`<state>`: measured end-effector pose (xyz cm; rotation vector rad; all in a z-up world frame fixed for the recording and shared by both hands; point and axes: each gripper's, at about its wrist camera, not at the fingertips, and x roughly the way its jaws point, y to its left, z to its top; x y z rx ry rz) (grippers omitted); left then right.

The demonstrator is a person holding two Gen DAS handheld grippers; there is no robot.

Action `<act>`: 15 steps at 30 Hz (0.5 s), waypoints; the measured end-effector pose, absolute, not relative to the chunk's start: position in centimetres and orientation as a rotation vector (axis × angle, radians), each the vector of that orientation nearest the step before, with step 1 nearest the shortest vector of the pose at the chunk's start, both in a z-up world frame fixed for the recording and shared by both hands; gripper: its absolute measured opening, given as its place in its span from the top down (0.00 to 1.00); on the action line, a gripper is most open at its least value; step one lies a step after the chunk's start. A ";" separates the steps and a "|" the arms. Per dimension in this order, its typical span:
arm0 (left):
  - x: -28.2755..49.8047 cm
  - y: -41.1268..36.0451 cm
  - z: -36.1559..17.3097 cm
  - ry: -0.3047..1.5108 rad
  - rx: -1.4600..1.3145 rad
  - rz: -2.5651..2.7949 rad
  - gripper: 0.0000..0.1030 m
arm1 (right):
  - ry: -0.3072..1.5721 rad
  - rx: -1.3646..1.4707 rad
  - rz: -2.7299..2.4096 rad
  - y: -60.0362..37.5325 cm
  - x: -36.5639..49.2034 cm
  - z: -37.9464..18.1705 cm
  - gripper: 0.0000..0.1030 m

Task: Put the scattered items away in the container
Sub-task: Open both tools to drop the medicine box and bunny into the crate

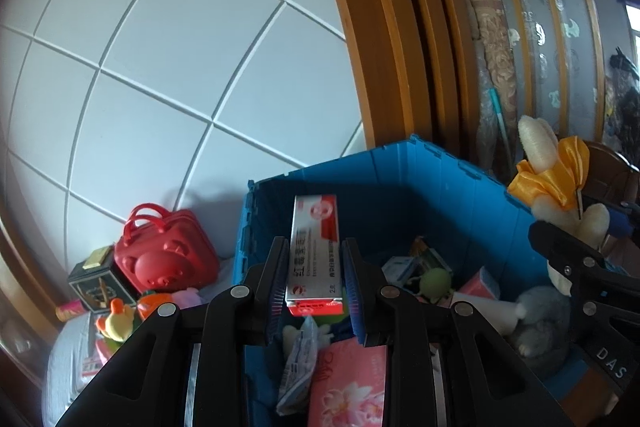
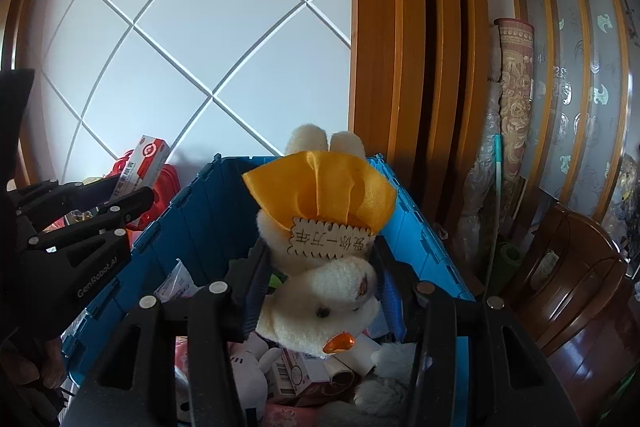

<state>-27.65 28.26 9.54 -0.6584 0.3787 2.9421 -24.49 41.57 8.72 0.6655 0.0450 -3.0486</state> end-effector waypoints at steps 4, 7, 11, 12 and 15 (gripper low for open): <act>-27.7 28.8 9.5 0.391 -0.662 2.943 0.74 | 0.039 0.695 -3.042 42.2 -25.2 8.4 0.53; -28.0 29.1 9.4 0.403 -0.681 2.939 0.68 | 0.034 0.713 -3.039 42.4 -25.5 8.2 0.53; -28.1 28.9 9.4 0.392 -0.692 2.972 0.18 | 0.039 0.789 -3.014 42.2 -26.5 8.2 0.42; -27.8 28.9 9.5 0.403 -0.675 2.985 0.18 | 0.037 0.792 -3.011 42.2 -26.6 8.2 0.39; -27.3 28.6 9.8 0.413 -0.655 3.003 0.18 | 0.008 0.734 -3.043 42.5 -25.8 8.7 0.26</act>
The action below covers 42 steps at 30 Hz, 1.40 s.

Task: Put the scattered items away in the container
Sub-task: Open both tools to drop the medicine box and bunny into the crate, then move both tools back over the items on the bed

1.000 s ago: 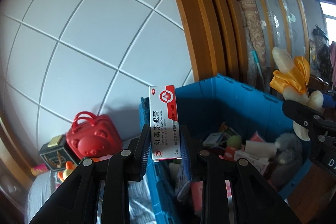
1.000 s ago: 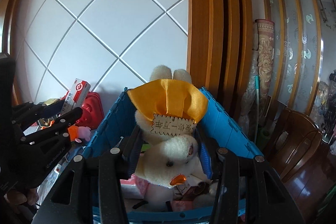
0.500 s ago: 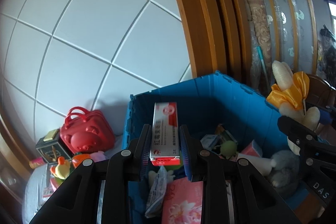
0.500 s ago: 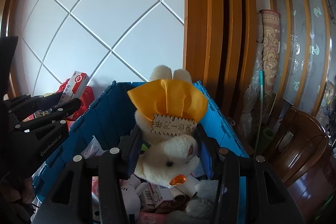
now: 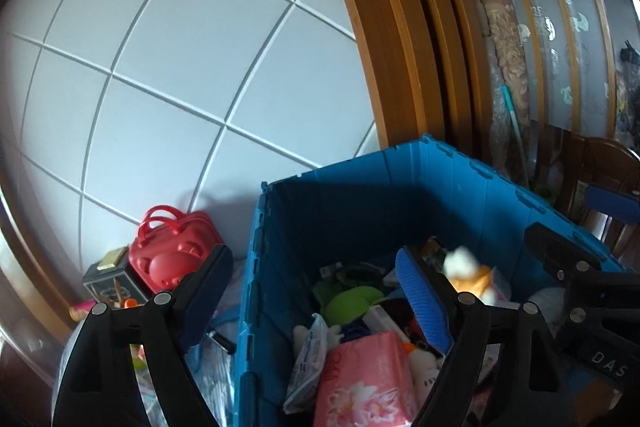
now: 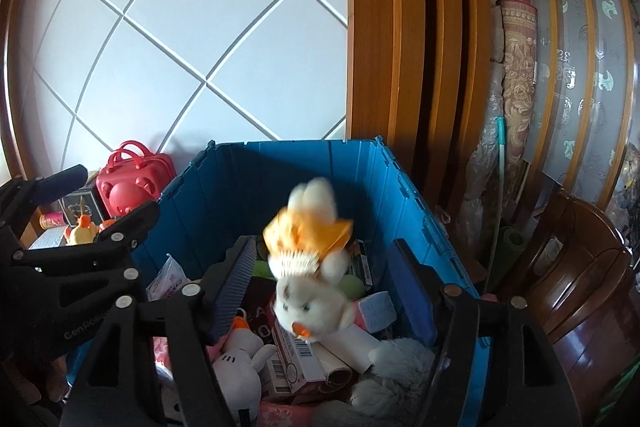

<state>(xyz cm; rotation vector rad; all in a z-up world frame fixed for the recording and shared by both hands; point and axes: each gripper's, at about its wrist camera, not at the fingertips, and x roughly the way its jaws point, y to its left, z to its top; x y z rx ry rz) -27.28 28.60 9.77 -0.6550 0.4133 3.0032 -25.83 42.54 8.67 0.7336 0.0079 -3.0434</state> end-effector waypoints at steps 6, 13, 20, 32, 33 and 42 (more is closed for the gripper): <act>-26.5 27.3 10.0 0.369 -0.658 3.020 0.18 | 0.004 0.698 -3.041 42.5 -24.8 9.4 0.26; -25.1 26.2 10.0 0.344 -0.654 3.038 0.18 | 0.018 0.689 -3.018 41.7 -23.5 9.2 0.26; -23.5 24.6 9.9 0.303 -0.662 3.066 0.18 | 0.023 0.659 -2.990 41.0 -21.9 9.2 0.26; -20.1 18.8 8.7 0.228 -0.683 3.112 0.18 | 0.047 0.600 -2.923 36.9 -19.4 9.4 0.26; -20.0 18.0 8.6 0.220 -0.688 3.114 0.18 | 0.056 0.597 -2.918 36.2 -19.3 9.5 0.26; -18.4 8.2 7.9 0.203 -0.708 3.130 0.18 | 0.066 0.578 -2.865 27.7 -18.8 10.0 0.25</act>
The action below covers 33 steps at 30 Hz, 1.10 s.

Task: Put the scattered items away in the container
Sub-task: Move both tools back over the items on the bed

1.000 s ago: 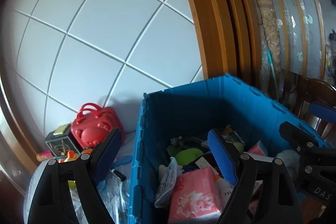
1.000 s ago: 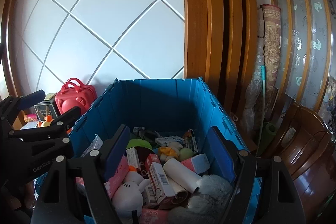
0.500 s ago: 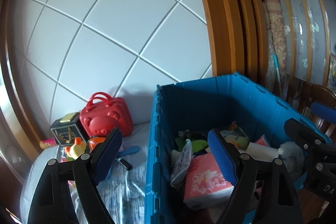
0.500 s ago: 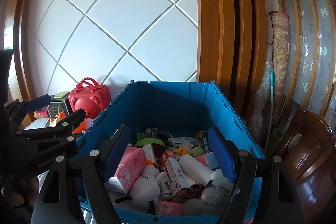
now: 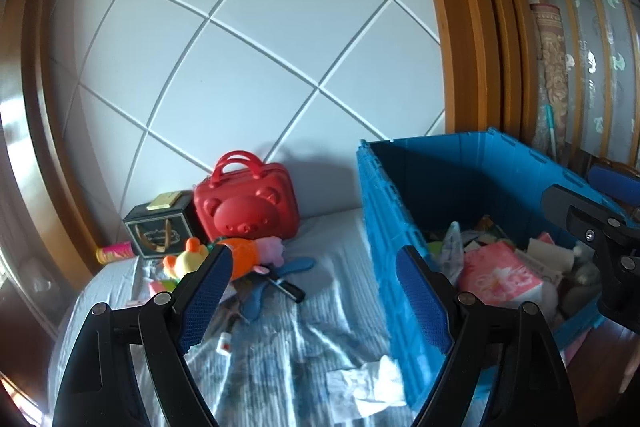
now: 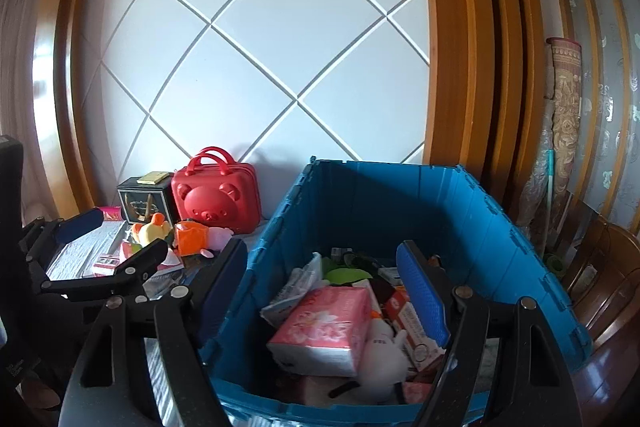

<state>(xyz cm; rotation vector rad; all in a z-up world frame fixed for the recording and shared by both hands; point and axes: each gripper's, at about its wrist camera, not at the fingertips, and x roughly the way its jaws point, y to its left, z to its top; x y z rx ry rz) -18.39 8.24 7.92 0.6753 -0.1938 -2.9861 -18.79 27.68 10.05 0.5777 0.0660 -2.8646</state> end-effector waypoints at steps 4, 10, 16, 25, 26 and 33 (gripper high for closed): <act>-17.6 3.0 7.6 -0.207 0.679 -2.978 0.18 | 0.080 0.583 -2.832 22.2 -18.7 10.1 0.25; -17.4 -4.9 5.5 -0.221 0.734 -2.922 0.18 | 0.071 0.619 -2.780 14.1 -18.8 8.8 0.25; -17.5 -12.6 0.1 -0.242 0.854 -2.825 0.18 | 0.064 0.702 -2.713 8.3 -19.8 5.6 0.25; -18.4 -21.7 -8.7 -0.196 1.072 -2.589 0.18 | 0.128 0.830 -2.540 2.6 -24.3 -0.4 0.25; -18.6 -22.4 -9.3 -0.200 1.084 -2.568 0.18 | 0.126 0.846 -2.520 2.2 -25.1 -1.0 0.25; -21.2 -25.4 -11.2 -0.092 1.106 -2.505 0.18 | 0.146 0.920 -2.415 -0.2 -28.7 -4.3 0.25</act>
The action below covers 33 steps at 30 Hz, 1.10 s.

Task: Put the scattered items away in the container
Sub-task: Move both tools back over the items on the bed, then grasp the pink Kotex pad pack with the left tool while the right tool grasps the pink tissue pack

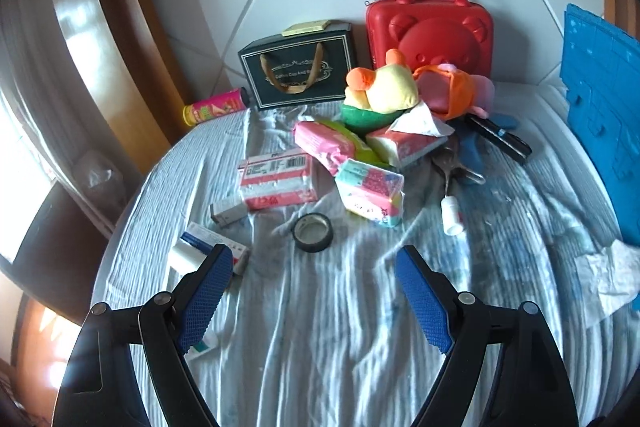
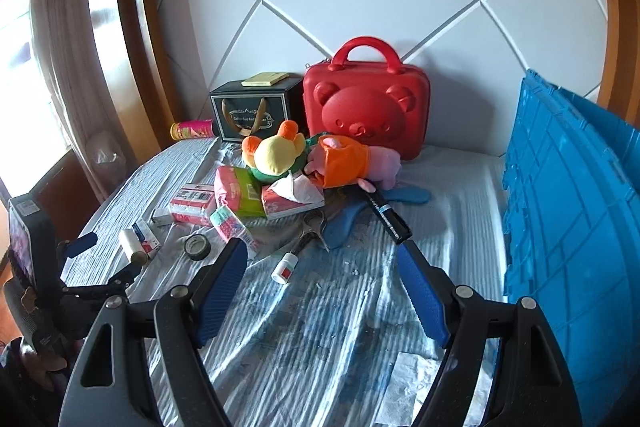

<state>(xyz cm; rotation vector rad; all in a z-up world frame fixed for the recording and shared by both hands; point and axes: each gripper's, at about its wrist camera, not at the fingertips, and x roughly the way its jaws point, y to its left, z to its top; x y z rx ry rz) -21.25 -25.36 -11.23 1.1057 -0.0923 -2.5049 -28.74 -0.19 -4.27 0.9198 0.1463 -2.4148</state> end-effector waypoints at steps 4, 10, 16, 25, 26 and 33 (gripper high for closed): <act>-24.0 -26.0 -11.5 -0.079 1.115 -2.513 0.18 | 0.152 0.912 -2.399 -1.7 -30.7 -4.4 0.25; -29.6 -27.1 -12.9 -0.069 1.181 -2.516 0.18 | 0.161 0.930 -2.423 -4.3 -33.9 -4.5 0.25; -35.0 -29.5 -16.5 0.093 1.274 -2.476 0.18 | 0.203 0.964 -2.415 -6.9 -37.3 -6.5 0.25; -39.9 -30.4 -22.6 0.202 1.420 -2.411 0.18 | 0.172 1.095 -2.331 -9.4 -43.7 -11.6 0.25; -39.9 -30.6 -23.0 0.206 1.424 -2.408 0.18 | 0.151 1.111 -2.312 -9.8 -44.4 -12.3 0.25; -39.0 -31.6 -24.5 0.185 1.432 -2.410 0.18 | -0.053 1.308 -2.116 -14.9 -49.2 -18.6 0.25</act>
